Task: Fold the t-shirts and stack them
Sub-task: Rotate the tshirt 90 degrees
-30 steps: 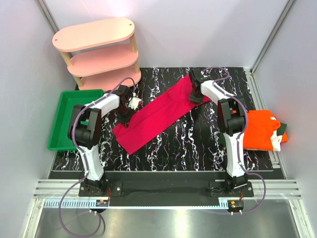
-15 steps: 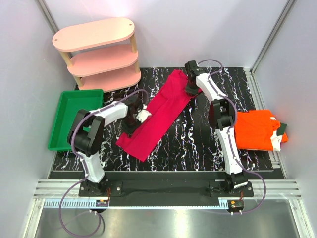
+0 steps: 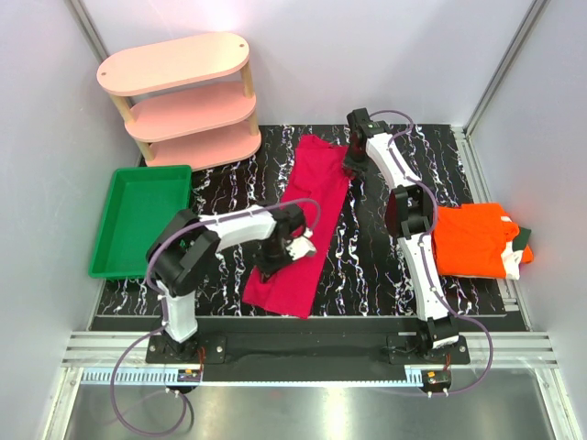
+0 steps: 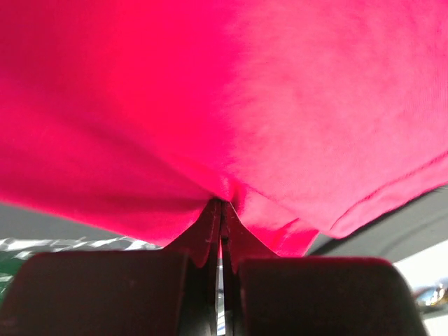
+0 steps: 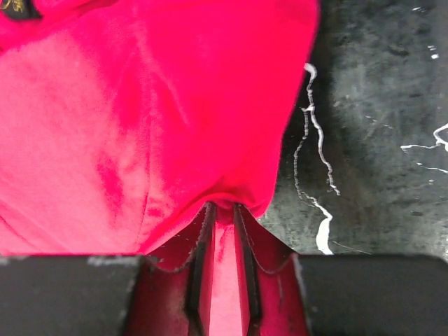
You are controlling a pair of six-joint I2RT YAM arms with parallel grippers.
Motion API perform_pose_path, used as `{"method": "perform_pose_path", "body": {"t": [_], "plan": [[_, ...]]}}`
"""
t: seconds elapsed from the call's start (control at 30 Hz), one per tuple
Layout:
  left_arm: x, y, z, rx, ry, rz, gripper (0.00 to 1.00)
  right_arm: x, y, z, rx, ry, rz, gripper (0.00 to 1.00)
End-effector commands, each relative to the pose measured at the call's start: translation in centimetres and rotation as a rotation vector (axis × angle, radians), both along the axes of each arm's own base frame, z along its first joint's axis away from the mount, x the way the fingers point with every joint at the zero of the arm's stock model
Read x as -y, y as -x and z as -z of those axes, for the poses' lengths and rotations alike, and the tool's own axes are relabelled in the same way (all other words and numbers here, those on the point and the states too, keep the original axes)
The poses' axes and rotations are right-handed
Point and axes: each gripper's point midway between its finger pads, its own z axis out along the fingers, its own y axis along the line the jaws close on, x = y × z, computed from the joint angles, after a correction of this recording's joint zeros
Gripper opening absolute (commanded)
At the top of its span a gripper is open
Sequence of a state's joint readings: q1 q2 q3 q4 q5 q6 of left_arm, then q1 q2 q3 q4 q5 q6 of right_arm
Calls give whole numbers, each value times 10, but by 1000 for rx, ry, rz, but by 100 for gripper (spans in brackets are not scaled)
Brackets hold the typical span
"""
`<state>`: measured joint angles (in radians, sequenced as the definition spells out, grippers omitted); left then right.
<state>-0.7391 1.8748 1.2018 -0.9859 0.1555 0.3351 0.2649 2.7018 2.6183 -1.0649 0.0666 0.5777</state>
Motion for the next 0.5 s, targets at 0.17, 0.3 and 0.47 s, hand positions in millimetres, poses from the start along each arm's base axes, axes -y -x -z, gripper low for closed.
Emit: {"method": "perform_pose_path", "body": {"t": [0.17,0.3,0.47], "plan": [[47,31,4,-121,33,39,0,-18,7,16,-49,-86,-66,23],[64,26,5,-121,45,46,0,-32,8,12,-47,-150,-107,25],[90,13,4,-113,66,54,0,-45,10,12,-49,-201,-140,26]]}}
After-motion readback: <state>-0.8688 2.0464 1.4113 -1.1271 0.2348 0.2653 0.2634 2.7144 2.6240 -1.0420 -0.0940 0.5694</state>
